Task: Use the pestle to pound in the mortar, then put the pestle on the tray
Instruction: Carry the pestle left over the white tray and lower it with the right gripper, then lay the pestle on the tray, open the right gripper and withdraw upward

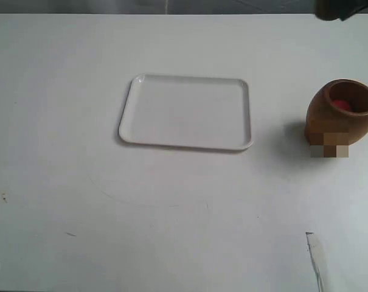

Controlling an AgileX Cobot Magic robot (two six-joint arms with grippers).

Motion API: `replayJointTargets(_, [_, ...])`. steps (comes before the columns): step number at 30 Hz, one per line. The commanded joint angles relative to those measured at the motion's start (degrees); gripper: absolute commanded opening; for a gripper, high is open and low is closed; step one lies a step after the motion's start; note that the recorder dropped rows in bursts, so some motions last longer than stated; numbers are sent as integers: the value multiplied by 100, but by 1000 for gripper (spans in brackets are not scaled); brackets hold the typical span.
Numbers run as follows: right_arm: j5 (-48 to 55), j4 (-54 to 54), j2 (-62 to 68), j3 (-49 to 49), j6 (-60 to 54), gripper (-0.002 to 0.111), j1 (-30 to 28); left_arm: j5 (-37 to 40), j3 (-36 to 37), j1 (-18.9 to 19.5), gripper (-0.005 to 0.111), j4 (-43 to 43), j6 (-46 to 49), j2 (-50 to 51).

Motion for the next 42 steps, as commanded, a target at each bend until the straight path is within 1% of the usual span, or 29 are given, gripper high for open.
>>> replayJointTargets(1, [578,-1599,974,-869,1984,0,-20,-17,3,-44,0,-42,-47,-7])
replayJointTargets(3, [707,-2133,1612,-1219,2626,0,46,-17,3,-44,0,-42,-47,-7])
replayJointTargets(5, [967,-2474,2229,-1558,2902,0,227,-17,3,-44,0,-42,-47,-7])
replayJointTargets(11, [2288,-2547,3706,-2514,2918,0,1001,-17,3,-44,0,-42,-47,-7])
replayJointTargets(14, [2659,-2547,4308,-2949,2918,0,1343,-17,3,-44,0,-42,-47,-7])
replayJointTargets(17, [3010,-2547,4839,-3339,2930,0,1583,-17,3,-44,0,-42,-47,-7])
replayJointTargets(19, [3050,-2547,5096,-3510,2946,0,1681,-17,3,-44,0,-42,-47,-7])
replayJointTargets(23, [3057,-2547,5471,-3654,2989,0,1792,-17,3,-44,0,-42,-47,-7])
replayJointTargets(29, [3321,-2547,5743,-3654,3073,0,1792,-17,3,-44,0,-42,-47,-7])
replayJointTargets(36, [3585,-2571,5818,-3654,3247,0,1813,-17,3,-44,0,-42,-47,-7])
replayJointTargets(40, [3901,-2626,5879,-3654,3267,0,1848,-17,3,-44,0,-42,-47,-7])
replayJointTargets(42, [3888,-2626,5926,-3654,3267,5,1856,-17,3,-44,0,-42,-47,-7])
